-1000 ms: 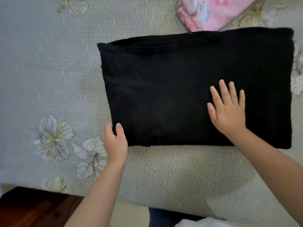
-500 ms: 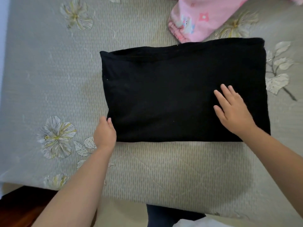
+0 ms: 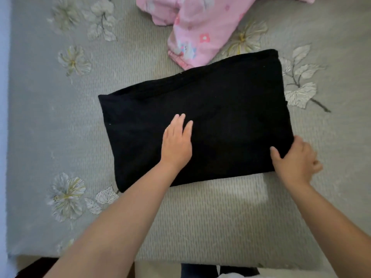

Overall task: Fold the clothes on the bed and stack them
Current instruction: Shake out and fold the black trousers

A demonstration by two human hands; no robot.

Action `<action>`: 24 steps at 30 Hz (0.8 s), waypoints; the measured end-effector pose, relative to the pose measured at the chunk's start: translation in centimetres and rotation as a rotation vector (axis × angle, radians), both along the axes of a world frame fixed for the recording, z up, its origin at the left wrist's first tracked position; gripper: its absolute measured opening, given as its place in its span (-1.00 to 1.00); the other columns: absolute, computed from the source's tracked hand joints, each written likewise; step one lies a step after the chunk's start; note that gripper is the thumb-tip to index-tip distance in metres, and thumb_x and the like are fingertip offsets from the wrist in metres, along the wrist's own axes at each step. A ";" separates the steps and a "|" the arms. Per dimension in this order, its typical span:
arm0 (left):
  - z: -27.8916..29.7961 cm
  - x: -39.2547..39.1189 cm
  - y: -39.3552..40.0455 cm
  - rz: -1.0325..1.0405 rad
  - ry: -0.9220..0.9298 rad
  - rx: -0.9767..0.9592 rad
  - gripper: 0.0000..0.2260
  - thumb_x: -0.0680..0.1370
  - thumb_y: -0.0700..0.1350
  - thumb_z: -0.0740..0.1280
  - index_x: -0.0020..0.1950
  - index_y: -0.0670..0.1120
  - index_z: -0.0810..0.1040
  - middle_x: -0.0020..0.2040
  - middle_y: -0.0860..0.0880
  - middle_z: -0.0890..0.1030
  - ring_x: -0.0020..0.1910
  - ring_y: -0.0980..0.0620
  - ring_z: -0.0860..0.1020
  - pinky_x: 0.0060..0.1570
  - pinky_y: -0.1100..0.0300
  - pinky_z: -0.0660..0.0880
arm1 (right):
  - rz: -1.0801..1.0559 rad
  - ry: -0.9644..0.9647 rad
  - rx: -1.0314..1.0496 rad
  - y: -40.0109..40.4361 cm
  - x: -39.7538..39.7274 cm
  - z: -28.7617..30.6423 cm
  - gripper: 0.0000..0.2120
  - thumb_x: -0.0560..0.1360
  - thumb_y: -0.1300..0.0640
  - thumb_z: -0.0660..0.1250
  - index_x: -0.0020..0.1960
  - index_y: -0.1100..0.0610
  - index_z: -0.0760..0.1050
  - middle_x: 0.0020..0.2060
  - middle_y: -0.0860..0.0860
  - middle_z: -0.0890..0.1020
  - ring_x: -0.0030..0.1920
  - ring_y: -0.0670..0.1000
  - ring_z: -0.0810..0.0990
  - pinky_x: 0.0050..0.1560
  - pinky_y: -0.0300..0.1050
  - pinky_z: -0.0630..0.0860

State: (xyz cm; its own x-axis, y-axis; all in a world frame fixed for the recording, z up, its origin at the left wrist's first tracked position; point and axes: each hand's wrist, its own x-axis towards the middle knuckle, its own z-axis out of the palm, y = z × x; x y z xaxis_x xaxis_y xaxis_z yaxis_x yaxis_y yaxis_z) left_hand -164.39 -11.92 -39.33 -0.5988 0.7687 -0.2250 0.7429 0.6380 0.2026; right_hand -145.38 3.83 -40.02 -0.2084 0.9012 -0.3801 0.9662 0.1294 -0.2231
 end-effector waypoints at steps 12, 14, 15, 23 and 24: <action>-1.1 1.2 23.9 -0.548 0.117 -0.357 -0.40 0.56 -0.27 0.12 0.49 0.15 -0.01 0.53 0.04 -0.12 0.42 -0.30 0.09 0.17 -0.05 0.33 | -0.054 0.112 0.004 2.0 0.3 -1.6 -0.73 0.45 0.19 0.31 -0.37 0.12 0.30 -0.44 -0.05 0.32 -0.22 0.00 0.33 -0.22 -0.15 -0.09; -0.7 1.2 25.2 -0.566 0.128 -0.373 -0.47 0.54 -0.28 0.15 0.45 0.08 0.15 0.52 0.03 -0.03 0.32 -0.32 0.22 0.09 -0.07 0.36 | -0.038 0.108 0.011 3.0 1.0 -1.5 -0.64 0.45 0.19 0.31 -0.43 0.08 0.22 -0.48 -0.07 0.29 -0.23 -0.01 0.32 -0.25 -0.15 -0.11; -0.5 1.2 25.7 -0.579 0.137 -0.373 -0.54 0.54 -0.28 0.15 0.42 0.01 0.24 0.51 0.01 0.05 0.27 -0.30 0.28 0.06 -0.07 0.36 | -0.037 0.108 0.011 3.6 1.3 -1.4 -0.60 0.45 0.19 0.31 -0.46 0.07 0.18 -0.49 -0.08 0.27 -0.23 -0.01 0.32 -0.25 -0.15 -0.12; 3.1 -0.4 25.7 -0.516 0.267 -0.130 -0.74 0.52 -0.31 0.13 0.19 -0.18 0.40 0.27 -0.09 0.40 -0.03 -0.25 0.51 -0.27 0.04 0.29 | -0.060 0.163 0.251 10.0 1.6 1.7 -0.89 0.42 0.24 0.30 -0.18 0.28 0.56 -0.26 0.11 0.45 -0.01 0.19 0.40 -0.12 -0.11 -0.04; 3.8 -0.7 25.3 -0.495 0.252 -0.085 -0.74 0.51 -0.32 0.14 0.18 -0.19 0.41 0.27 -0.09 0.41 -0.06 -0.26 0.52 -0.28 0.04 0.30 | -0.088 0.200 0.294 10.2 1.3 2.5 -0.88 0.41 0.25 0.30 -0.14 0.28 0.57 -0.20 0.15 0.48 0.01 0.19 0.40 -0.12 -0.09 0.00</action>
State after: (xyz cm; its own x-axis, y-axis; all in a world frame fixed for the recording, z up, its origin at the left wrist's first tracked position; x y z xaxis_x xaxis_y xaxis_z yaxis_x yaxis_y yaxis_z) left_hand -165.11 13.35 -35.52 -0.2147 0.9571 -0.1945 0.9766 0.2075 -0.0570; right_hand -144.09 14.04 -37.53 -0.1690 0.9837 -0.0621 0.9177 0.1340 -0.3741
